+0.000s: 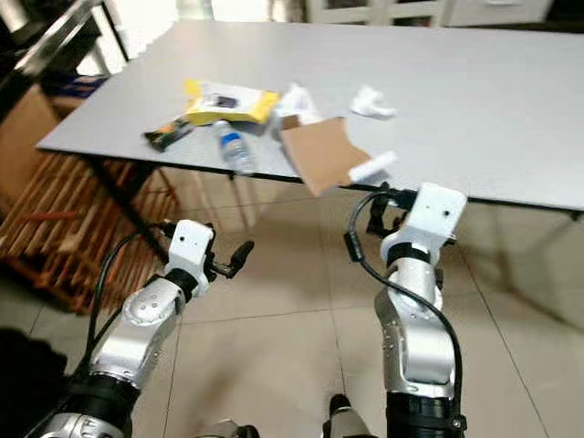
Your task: Picking trash to rubbish bin
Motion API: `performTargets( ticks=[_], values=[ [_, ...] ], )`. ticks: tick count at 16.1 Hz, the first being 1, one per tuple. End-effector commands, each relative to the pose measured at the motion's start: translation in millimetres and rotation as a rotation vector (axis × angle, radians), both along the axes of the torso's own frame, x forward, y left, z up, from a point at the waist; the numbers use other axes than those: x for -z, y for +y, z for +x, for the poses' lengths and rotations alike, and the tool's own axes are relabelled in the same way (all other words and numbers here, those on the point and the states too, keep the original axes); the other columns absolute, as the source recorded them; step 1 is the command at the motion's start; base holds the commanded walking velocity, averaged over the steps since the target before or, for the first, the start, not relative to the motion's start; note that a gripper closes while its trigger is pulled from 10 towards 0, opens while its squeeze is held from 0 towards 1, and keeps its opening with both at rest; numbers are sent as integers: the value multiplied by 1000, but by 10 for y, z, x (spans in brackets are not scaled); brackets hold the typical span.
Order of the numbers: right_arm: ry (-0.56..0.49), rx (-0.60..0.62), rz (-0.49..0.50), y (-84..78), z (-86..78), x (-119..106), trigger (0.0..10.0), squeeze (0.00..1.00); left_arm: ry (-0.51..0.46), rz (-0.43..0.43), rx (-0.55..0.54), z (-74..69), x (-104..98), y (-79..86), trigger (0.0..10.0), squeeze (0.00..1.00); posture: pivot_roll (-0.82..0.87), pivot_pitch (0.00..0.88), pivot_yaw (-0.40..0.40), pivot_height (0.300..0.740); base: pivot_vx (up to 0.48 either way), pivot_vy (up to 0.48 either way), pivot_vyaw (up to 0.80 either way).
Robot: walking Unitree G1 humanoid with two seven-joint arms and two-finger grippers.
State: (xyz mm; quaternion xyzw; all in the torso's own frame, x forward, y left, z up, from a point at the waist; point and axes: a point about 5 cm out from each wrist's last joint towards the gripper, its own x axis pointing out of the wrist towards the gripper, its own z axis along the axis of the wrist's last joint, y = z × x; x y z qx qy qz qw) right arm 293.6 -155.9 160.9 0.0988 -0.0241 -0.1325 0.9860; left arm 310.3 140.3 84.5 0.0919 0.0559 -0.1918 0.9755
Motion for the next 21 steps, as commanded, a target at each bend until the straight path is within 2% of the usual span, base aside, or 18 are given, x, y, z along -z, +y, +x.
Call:
performTargets(
  ticks=[1,4,10,14,15,16,17,19,21],
  values=[
    [17,8,38,6,14,25,10000,0,11,21,19,-35,10,24,10000,0,-15,152,132,740,0,0,-769],
    [21,6,54,8,56,50,10000,0,16,37,25,-62,2,75,10000,0,3,161,143,740,0,0,-652],
    [8,-26,57,34,154,17,10000,0,30,57,12,-94,15,94,10000,0,17,160,133,740,0,0,0],
    [-23,-121,76,163,213,-47,10000,0,-2,48,-39,-95,-41,146,10000,0,24,178,124,740,0,0,0],
    [-26,-134,80,184,235,-56,10000,0,-28,20,-59,-71,-111,170,10000,0,27,184,122,740,0,0,0],
    [-26,-139,79,192,249,-59,10000,0,-22,-43,-62,-62,-162,184,10000,0,34,193,116,740,0,0,0],
    [-25,-143,80,193,267,-57,10000,0,-3,-109,-40,-62,-206,188,10000,0,34,193,116,740,0,0,0],
    [-25,-153,77,198,282,-59,10000,0,25,-190,32,-88,-302,184,10000,0,54,209,103,740,0,0,0],
    [-26,-167,78,203,308,-66,10000,0,28,-230,72,-68,-428,188,10000,0,59,209,99,740,0,0,0]
  ],
)
